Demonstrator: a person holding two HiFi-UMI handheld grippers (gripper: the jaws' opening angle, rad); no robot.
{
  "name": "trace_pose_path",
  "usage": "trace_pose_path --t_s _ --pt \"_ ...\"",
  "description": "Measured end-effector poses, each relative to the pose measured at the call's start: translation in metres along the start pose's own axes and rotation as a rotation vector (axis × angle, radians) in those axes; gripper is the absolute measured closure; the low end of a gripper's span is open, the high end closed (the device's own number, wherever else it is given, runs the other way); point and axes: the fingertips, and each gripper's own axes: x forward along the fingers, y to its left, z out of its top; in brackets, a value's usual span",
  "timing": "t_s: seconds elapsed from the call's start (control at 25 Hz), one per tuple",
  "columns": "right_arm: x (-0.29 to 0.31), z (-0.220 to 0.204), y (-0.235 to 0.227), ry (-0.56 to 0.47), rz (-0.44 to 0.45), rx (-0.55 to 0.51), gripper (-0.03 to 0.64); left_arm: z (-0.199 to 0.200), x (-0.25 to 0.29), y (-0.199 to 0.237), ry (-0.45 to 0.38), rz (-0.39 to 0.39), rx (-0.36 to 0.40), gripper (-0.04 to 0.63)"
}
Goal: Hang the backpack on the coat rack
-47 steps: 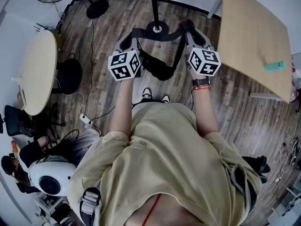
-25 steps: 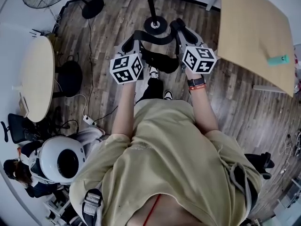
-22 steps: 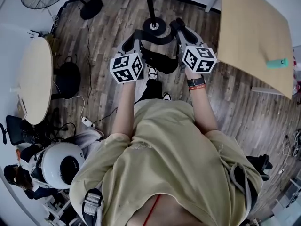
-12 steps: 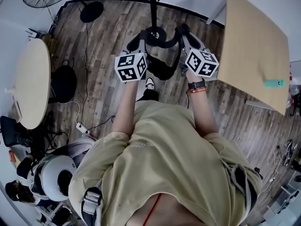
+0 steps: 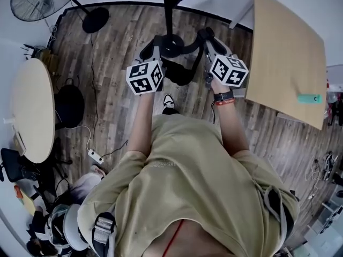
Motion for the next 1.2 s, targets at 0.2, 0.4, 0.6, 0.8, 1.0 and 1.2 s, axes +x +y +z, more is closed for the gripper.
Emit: trace_pose_path --t_s 0.2,0.4,0.6,0.8,1.0,1.2 --pt "0.026 0.009 -0.001 -0.017 0.004 0.007 0.54 0.008 0.023 0.015 0.0 -0.006 0.002 0.571" --pt "0.063 0.025 0.008 -0.033 0.013 0.015 0.54 0.03 0.05 0.035 -0.014 -0.031 0.008 0.571" --pt "0.101 0.034 0.015 -0.046 0.012 0.019 0.538 0.044 0.076 0.058 -0.021 -0.053 0.01 0.571" --pt "0.129 0.046 0.021 -0.052 0.009 0.038 0.538 0.064 0.091 0.076 -0.025 -0.067 0.001 0.571" --pt "0.157 0.07 0.029 -0.072 0.038 0.036 0.538 0.094 0.105 0.093 -0.059 -0.055 -0.001 0.571" --pt "0.183 0.079 0.027 -0.066 0.095 0.029 0.538 0.103 0.133 0.099 -0.075 -0.032 0.018 0.571"
